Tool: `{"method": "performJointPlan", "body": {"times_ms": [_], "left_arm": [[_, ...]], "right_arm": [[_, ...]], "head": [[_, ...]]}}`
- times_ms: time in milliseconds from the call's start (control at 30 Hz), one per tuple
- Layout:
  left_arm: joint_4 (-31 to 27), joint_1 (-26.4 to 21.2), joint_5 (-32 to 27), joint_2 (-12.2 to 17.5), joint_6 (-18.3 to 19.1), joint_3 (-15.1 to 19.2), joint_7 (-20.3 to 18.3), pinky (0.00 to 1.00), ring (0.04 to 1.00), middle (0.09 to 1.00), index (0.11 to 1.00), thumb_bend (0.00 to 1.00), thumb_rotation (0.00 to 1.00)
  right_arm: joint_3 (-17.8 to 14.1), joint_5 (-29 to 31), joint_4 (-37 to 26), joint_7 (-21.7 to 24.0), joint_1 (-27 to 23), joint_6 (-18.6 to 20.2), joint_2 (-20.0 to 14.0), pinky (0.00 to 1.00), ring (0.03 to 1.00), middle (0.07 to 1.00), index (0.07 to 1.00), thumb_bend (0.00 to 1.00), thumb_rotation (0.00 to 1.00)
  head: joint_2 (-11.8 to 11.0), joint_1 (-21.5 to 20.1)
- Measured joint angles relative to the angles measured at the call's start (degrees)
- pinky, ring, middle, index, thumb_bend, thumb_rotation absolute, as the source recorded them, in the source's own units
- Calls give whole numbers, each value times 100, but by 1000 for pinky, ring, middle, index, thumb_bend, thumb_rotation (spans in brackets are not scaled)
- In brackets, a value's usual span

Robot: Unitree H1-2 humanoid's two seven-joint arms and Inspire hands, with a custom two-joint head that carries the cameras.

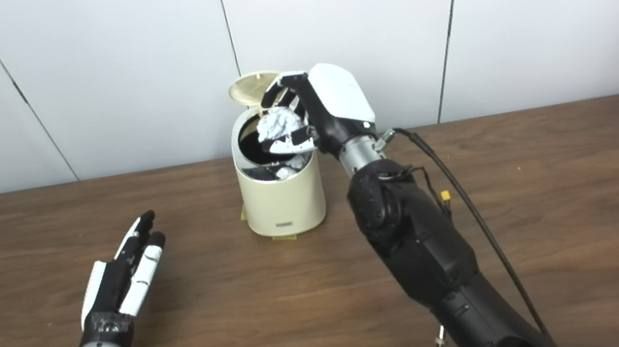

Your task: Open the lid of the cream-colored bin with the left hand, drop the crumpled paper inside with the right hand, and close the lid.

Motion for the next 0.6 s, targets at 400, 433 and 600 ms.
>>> {"method": "performJointPlan", "body": {"times_ms": [400,433,600], "left_arm": [[0,-1,56,-15,-25,-92,18,979,986,976,993,620,852],[0,-1,57,-16,-26,-103,17,982,988,976,992,625,844],[-1,-1,60,-14,-26,-94,24,984,988,971,989,635,853]], "right_arm": [[148,-50,269,-172,-12,83,211,297,374,492,572,486,0],[148,-48,303,-220,-13,79,210,346,373,488,574,489,0],[147,-34,349,-334,-12,33,186,386,392,502,579,492,0]], "head": [[53,0],[53,0],[79,-70]]}}
